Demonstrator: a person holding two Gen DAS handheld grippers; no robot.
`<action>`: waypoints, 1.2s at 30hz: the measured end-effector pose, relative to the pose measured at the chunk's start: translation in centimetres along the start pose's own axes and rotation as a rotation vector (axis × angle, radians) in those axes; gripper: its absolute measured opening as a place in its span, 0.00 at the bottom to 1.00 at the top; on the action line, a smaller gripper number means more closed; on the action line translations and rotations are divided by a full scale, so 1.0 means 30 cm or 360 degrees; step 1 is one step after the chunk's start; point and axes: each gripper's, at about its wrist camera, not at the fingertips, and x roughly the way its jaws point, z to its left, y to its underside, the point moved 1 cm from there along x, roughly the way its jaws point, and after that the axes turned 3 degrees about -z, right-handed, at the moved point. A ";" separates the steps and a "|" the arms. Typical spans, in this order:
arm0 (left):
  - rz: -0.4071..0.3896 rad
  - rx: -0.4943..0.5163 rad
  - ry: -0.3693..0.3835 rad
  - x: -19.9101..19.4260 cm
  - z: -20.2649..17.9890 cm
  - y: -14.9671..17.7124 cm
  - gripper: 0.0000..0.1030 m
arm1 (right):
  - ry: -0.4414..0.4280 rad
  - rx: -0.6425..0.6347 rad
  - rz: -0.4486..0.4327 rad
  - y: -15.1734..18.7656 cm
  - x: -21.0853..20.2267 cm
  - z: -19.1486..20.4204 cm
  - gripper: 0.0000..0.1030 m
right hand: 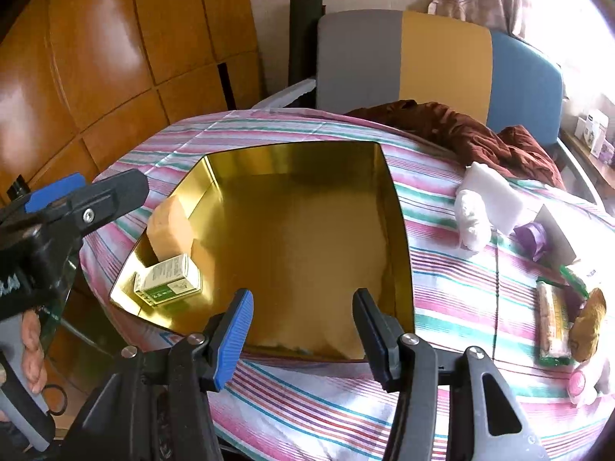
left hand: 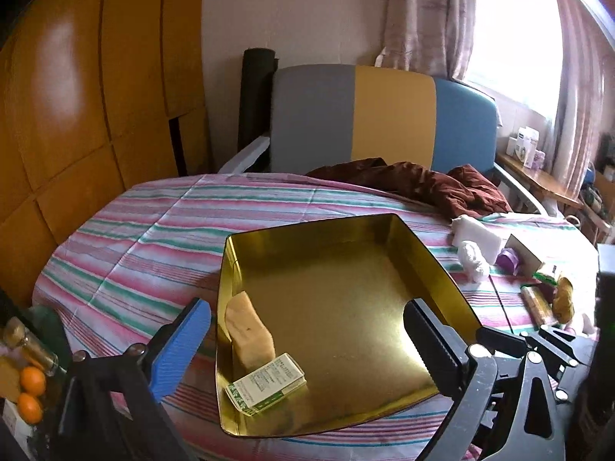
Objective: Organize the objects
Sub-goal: 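Move both tools back toward the remaining items on the cloth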
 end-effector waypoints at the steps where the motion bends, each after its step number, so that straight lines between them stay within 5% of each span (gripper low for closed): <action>1: -0.0009 0.0017 -0.0005 -0.004 -0.009 0.000 0.99 | 0.0001 0.0005 0.0000 0.000 0.000 -0.004 0.53; 22: -0.0065 0.0267 0.0087 -0.035 -0.178 -0.005 0.99 | 0.0137 0.0227 -0.0057 0.006 -0.078 -0.208 0.53; 36: -0.0008 0.0440 0.0357 0.009 -0.376 0.007 0.99 | 0.0426 0.0662 0.0036 0.127 -0.212 -0.625 0.53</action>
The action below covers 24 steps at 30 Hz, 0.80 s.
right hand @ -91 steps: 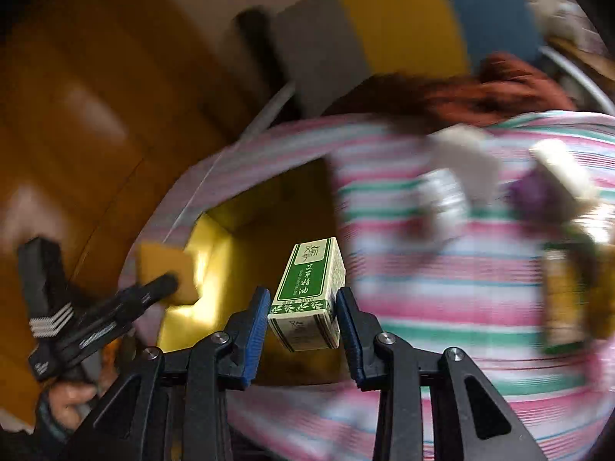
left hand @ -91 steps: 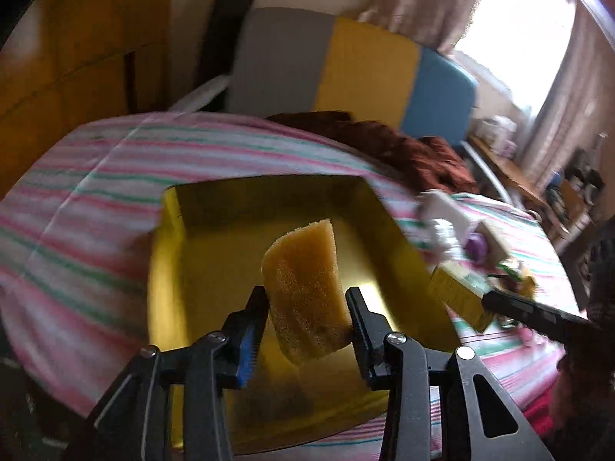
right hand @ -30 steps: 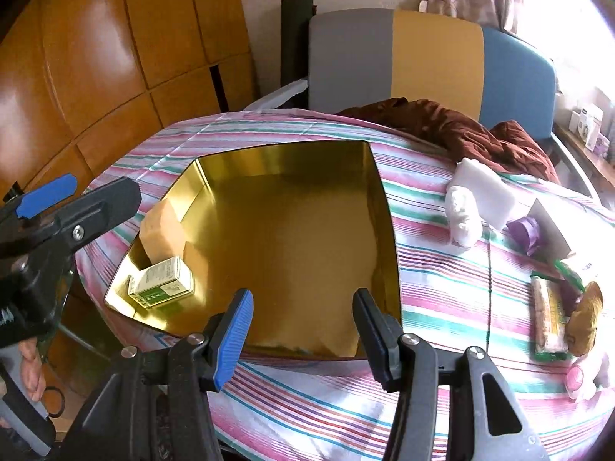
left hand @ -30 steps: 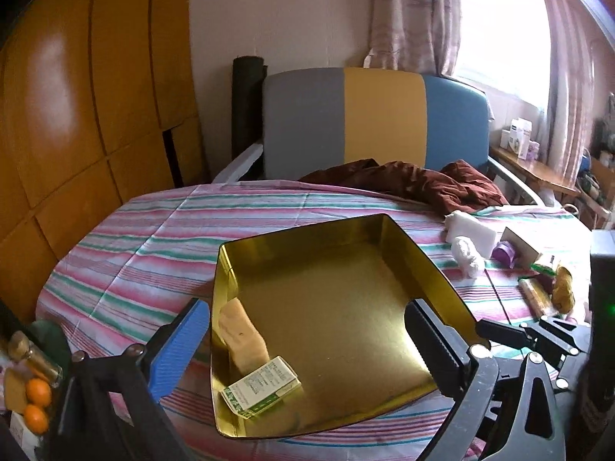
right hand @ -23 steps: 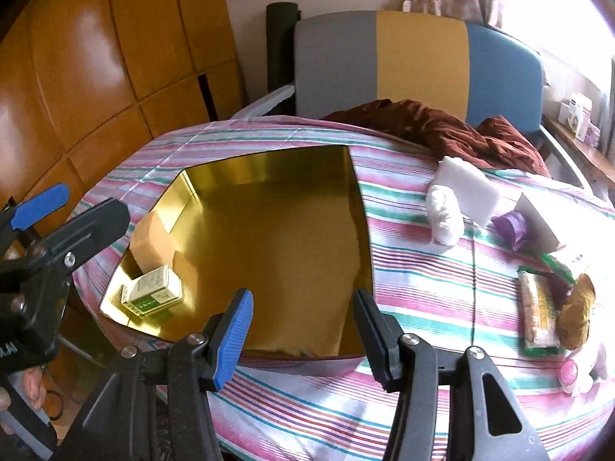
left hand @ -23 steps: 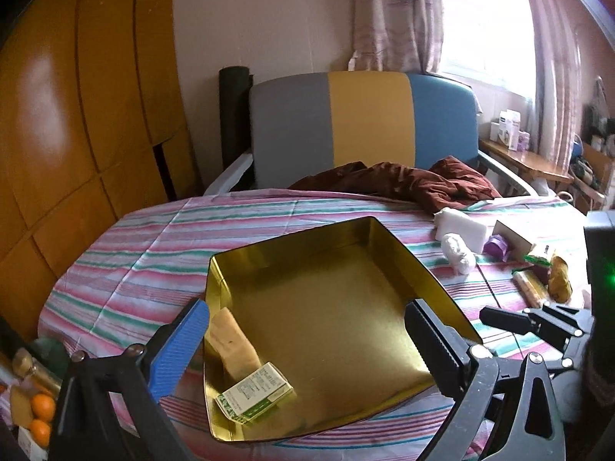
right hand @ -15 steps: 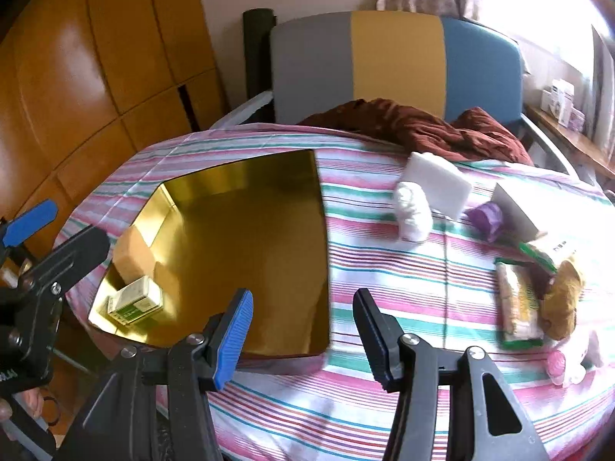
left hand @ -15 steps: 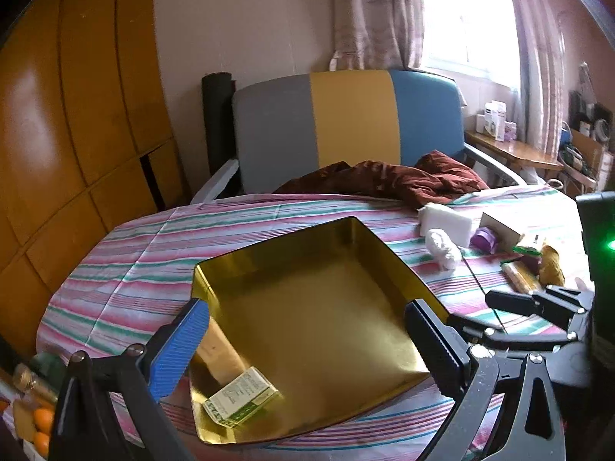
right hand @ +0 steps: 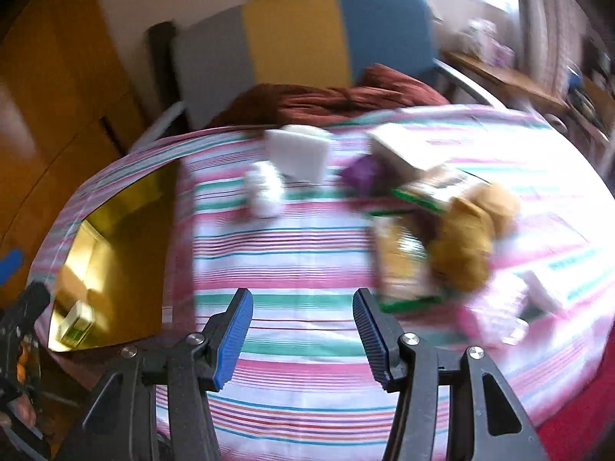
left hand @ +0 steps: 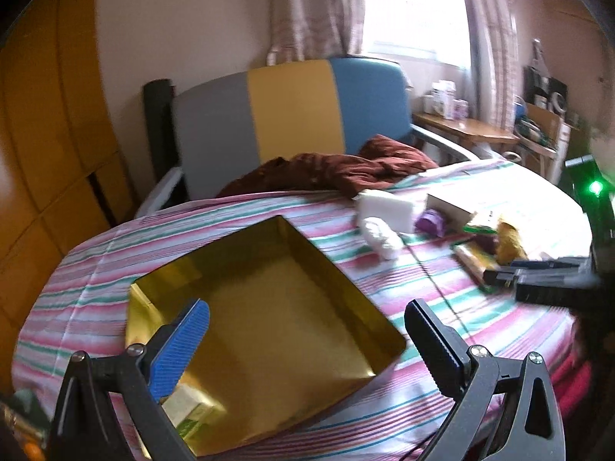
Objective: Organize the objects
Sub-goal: 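Move both tools back toward the remaining items on the cloth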
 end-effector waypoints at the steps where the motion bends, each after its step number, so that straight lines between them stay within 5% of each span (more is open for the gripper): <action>1: 0.0005 0.0011 0.0020 0.006 -0.014 -0.001 0.99 | 0.0022 0.0042 0.0003 -0.008 -0.009 -0.039 0.53; 11: 0.0075 0.0105 0.0214 0.081 -0.141 -0.017 0.99 | 0.0423 0.0381 0.0114 -0.059 -0.105 -0.489 0.53; 16: 0.0129 0.0125 0.0300 0.126 -0.199 -0.025 0.99 | 0.0296 0.0540 0.0210 -0.030 -0.090 -0.586 0.53; 21: 0.0173 0.0165 0.0343 0.160 -0.251 -0.027 0.99 | 0.0210 0.0450 0.0340 -0.009 -0.001 -0.515 0.53; 24: 0.0204 0.0177 0.0376 0.177 -0.269 -0.028 0.99 | 0.0174 0.0339 0.0412 -0.014 0.046 -0.469 0.64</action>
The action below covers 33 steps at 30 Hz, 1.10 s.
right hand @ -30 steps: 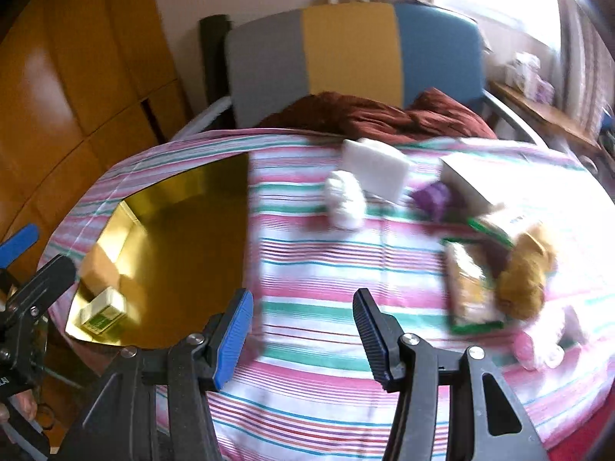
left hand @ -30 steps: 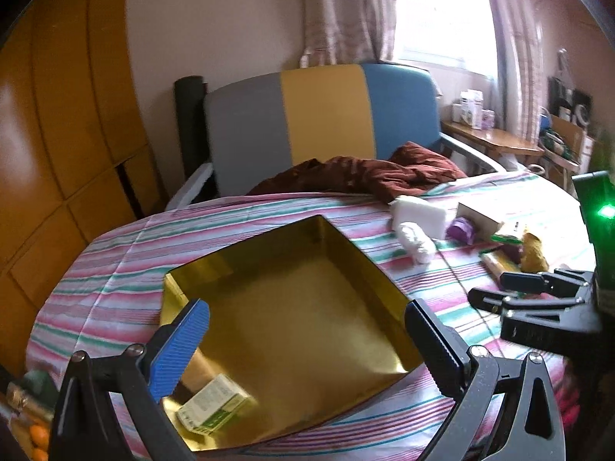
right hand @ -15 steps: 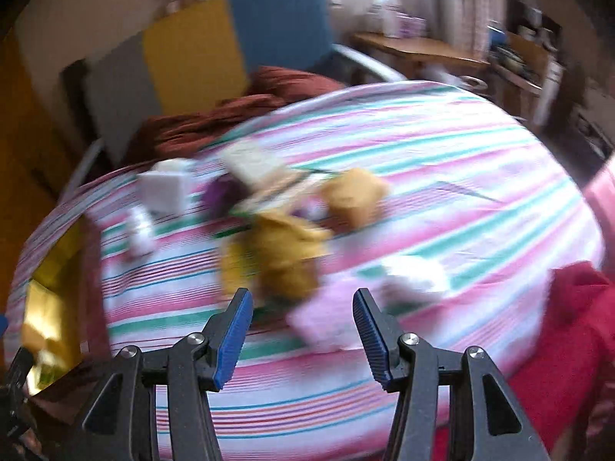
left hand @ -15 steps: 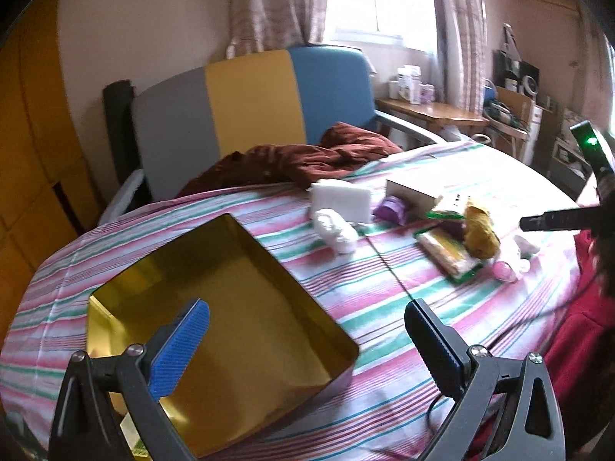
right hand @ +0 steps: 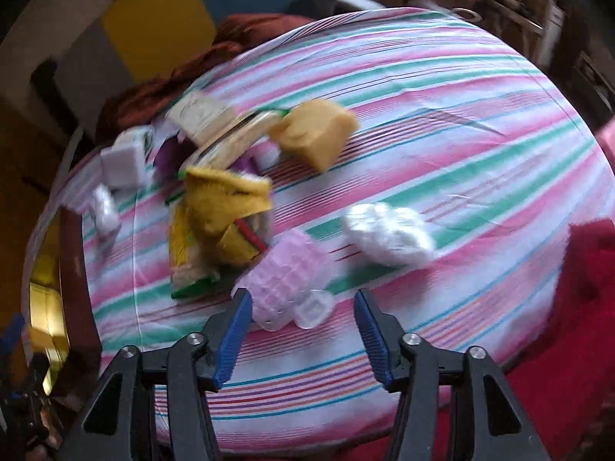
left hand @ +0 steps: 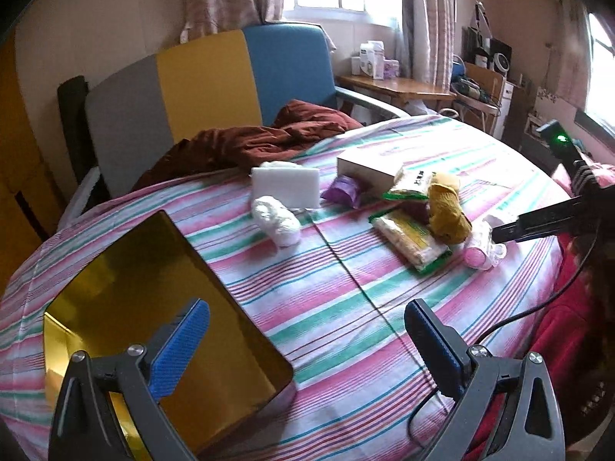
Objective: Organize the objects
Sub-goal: 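Move both tools back toward the remaining items on the cloth, then grasp the pink hair roller with the right tool while the left tool grasps the yellow sock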
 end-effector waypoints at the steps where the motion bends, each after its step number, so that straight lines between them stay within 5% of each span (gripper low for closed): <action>1: 0.0014 -0.0004 0.0018 0.010 -0.002 -0.002 0.99 | 0.0003 -0.0044 0.0026 -0.002 0.008 0.014 0.65; 10: 0.0120 -0.0110 0.0129 0.082 0.005 -0.012 0.99 | 0.0188 -0.0537 0.0197 -0.041 0.103 0.094 0.76; 22: 0.0171 -0.0162 0.0328 0.167 -0.044 -0.076 0.90 | 0.0130 -0.0709 0.0321 -0.020 0.130 0.104 0.67; 33: 0.0269 -0.0101 0.0672 0.271 -0.218 -0.124 0.82 | 0.0012 -0.0895 0.0443 0.142 0.036 0.099 0.65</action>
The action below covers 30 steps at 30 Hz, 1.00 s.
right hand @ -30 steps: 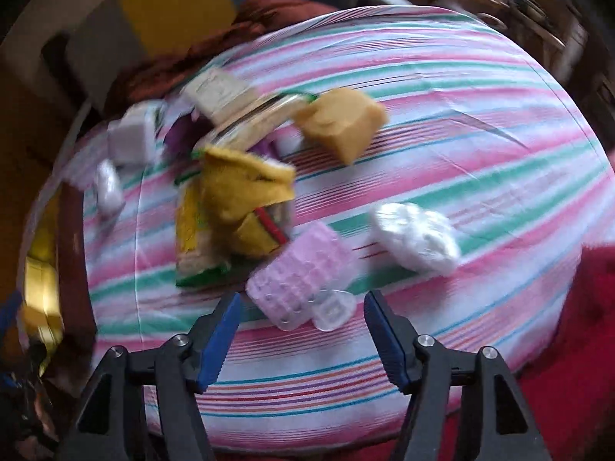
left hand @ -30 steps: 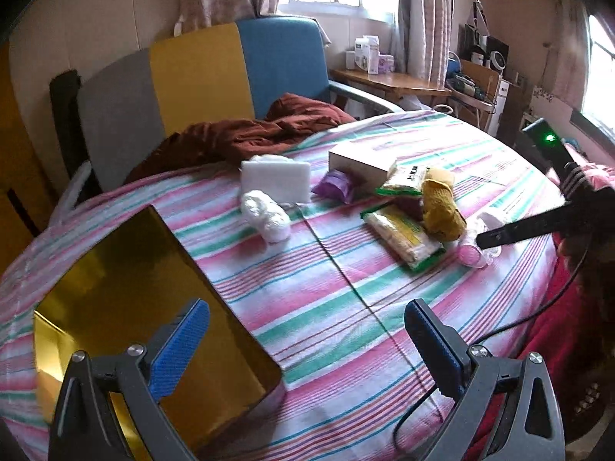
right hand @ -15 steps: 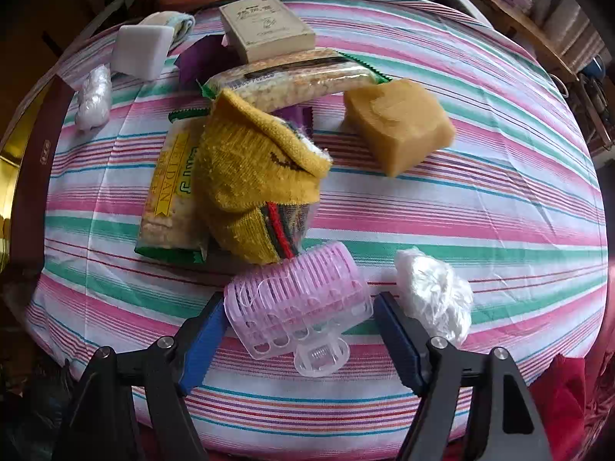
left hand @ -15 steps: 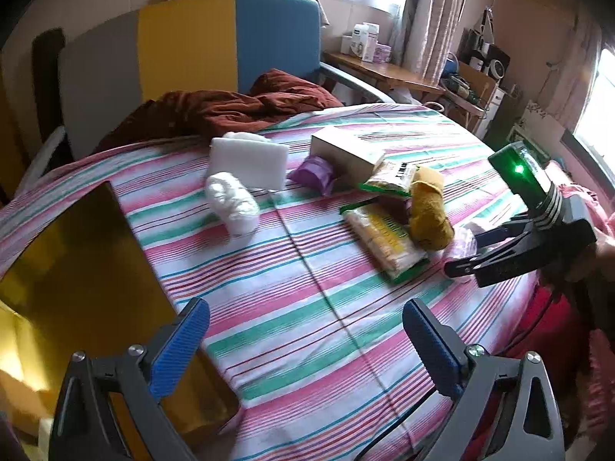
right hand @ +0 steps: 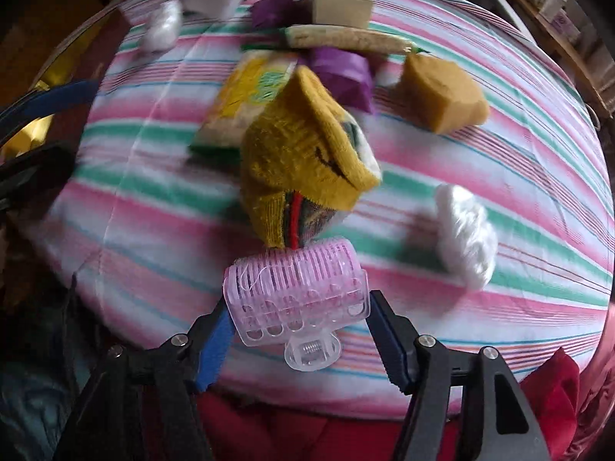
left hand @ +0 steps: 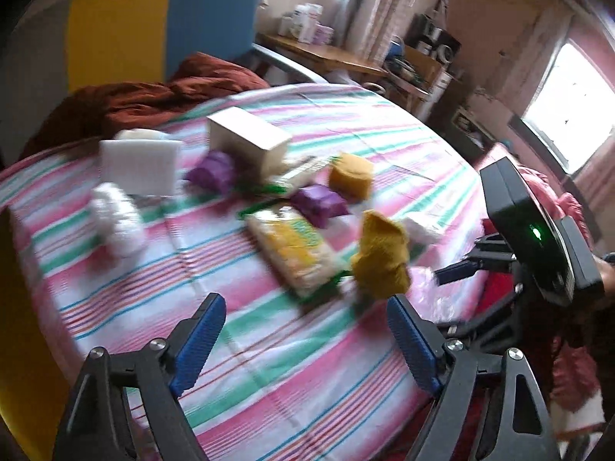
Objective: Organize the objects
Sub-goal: 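Grasp the pink hair roller with the right tool while the left tool grasps the yellow sock, then carry the sock and hair roller into the gold tray and release both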
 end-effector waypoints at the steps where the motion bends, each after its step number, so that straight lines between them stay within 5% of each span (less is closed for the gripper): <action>1: 0.0004 0.0004 0.0026 0.008 -0.010 -0.005 0.82 | -0.0012 -0.0015 -0.0002 0.009 -0.004 0.008 0.65; 5: 0.0038 0.0037 0.0163 0.066 -0.066 -0.034 0.83 | -0.0045 -0.0059 -0.0014 0.041 -0.018 0.027 0.65; 13: 0.0193 0.0058 0.0202 0.206 -0.112 -0.029 0.80 | -0.0057 -0.0076 -0.0027 0.061 -0.029 0.028 0.65; 17: 0.0246 0.0067 0.0223 0.244 -0.127 -0.011 0.46 | -0.0057 -0.0059 -0.0030 0.068 -0.035 0.018 0.66; 20: 0.0219 0.0038 0.0242 0.236 -0.111 0.003 0.35 | -0.0048 -0.0040 -0.0037 0.070 -0.039 0.010 0.66; 30: 0.0044 -0.0121 0.0145 0.060 0.018 0.027 0.29 | -0.0011 0.0077 -0.0106 0.086 -0.074 -0.038 0.65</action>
